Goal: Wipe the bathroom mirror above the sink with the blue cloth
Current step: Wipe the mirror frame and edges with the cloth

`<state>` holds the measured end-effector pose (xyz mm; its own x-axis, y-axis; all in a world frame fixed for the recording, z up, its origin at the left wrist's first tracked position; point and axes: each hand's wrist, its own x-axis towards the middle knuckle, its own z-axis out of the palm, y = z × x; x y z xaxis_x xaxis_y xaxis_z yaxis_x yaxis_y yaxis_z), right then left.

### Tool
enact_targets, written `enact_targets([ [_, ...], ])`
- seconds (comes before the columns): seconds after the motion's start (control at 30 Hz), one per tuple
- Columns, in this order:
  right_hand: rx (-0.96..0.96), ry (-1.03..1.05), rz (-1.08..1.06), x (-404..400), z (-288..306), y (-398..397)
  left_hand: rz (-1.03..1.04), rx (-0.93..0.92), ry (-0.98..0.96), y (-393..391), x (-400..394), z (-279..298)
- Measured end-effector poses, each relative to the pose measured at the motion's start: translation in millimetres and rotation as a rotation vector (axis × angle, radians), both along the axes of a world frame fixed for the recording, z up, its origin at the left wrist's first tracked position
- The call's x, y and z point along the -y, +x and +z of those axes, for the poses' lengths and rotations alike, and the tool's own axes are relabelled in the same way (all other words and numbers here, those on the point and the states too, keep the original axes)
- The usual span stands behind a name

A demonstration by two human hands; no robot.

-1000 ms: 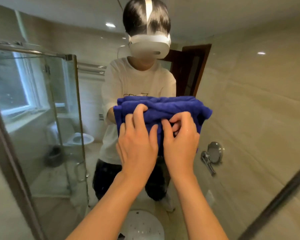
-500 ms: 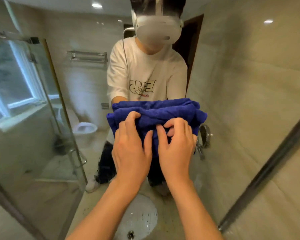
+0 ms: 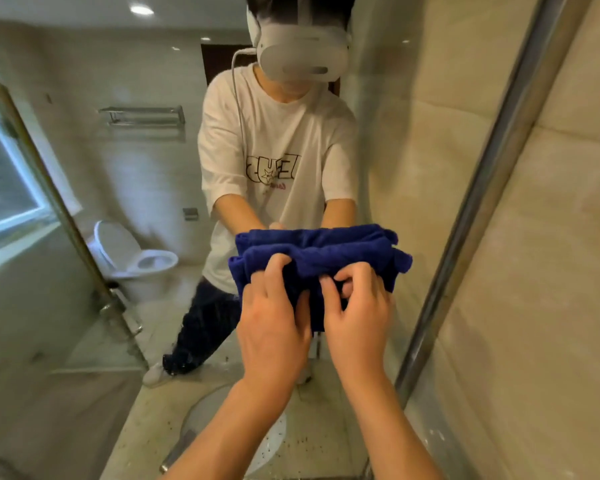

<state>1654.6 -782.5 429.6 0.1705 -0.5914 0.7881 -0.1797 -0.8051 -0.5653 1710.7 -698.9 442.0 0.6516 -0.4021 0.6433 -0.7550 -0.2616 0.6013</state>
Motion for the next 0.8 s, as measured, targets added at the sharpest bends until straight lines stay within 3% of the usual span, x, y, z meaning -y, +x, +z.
enact_targets([
  [0.4, 0.198, 0.163, 0.003, 43.4, 28.5, -42.5, 0.004, 0.366, 0.129, -33.0, 56.3, 34.9],
  [0.6, 0.308, 0.558, 0.114, -10.2, -24.3, -10.4, 0.085, 0.457, 0.223, -8.6, 21.4, -9.5],
  [0.8, 0.357, 0.741, 0.191, -28.7, -35.9, -1.6, 0.057, 0.462, 0.260, 1.9, 9.2, -17.9],
])
